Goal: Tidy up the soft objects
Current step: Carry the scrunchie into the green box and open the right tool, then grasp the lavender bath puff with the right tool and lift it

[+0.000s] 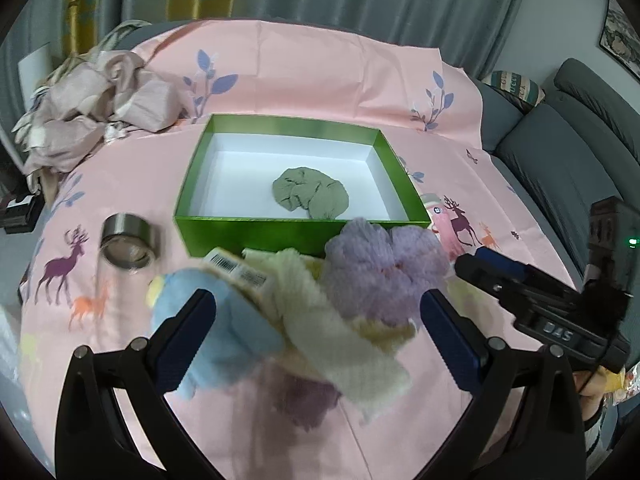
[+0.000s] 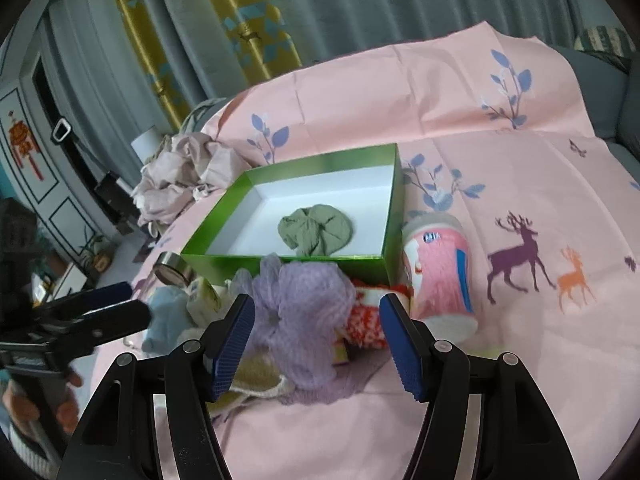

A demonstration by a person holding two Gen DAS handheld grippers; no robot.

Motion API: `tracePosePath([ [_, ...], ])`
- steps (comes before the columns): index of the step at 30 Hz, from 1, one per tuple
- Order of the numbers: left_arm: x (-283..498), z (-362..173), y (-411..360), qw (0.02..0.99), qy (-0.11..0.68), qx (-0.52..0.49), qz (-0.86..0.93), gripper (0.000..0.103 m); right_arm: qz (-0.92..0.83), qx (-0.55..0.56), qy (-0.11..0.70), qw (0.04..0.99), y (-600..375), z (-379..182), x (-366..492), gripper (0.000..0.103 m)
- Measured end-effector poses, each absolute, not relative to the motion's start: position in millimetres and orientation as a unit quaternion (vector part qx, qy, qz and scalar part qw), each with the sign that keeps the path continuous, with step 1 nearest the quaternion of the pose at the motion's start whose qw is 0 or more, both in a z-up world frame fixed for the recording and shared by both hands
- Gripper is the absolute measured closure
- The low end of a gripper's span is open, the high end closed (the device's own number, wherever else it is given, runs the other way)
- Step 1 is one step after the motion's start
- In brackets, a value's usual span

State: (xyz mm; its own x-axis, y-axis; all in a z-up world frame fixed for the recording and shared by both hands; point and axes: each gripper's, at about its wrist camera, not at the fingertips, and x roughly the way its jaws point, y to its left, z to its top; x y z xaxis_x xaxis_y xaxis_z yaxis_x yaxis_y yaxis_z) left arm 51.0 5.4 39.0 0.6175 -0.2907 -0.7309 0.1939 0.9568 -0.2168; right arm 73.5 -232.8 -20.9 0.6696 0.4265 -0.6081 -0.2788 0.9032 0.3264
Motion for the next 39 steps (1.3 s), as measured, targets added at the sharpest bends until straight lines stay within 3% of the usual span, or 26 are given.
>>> tracePosePath([
  [13,33.9,43.3,5.9,0.901,0.415,-0.051,-0.112,0.001,0.195,0.113,0.356,0.907,-221.7,-19.0,63.2,0.037],
  [35,110.0,-9.8,-9.2,0.849,0.473,-0.106,-0.208,0.002,0.154,0.050,0.378,0.911,-220.3,-42.1,76.1,0.037],
  [37,113.7,-10.8,-14.3,0.848,0.474,-0.100,-0.215,0.008,0.152,0.048,0.385,0.909,-218.7,-46.7,80.5,0.037],
  [39,115.3,-10.4,-19.8,0.846,0.473,-0.099,-0.227,0.027,0.154,0.048,0.391,0.906,-217.7,-50.3,84.3,0.037],
])
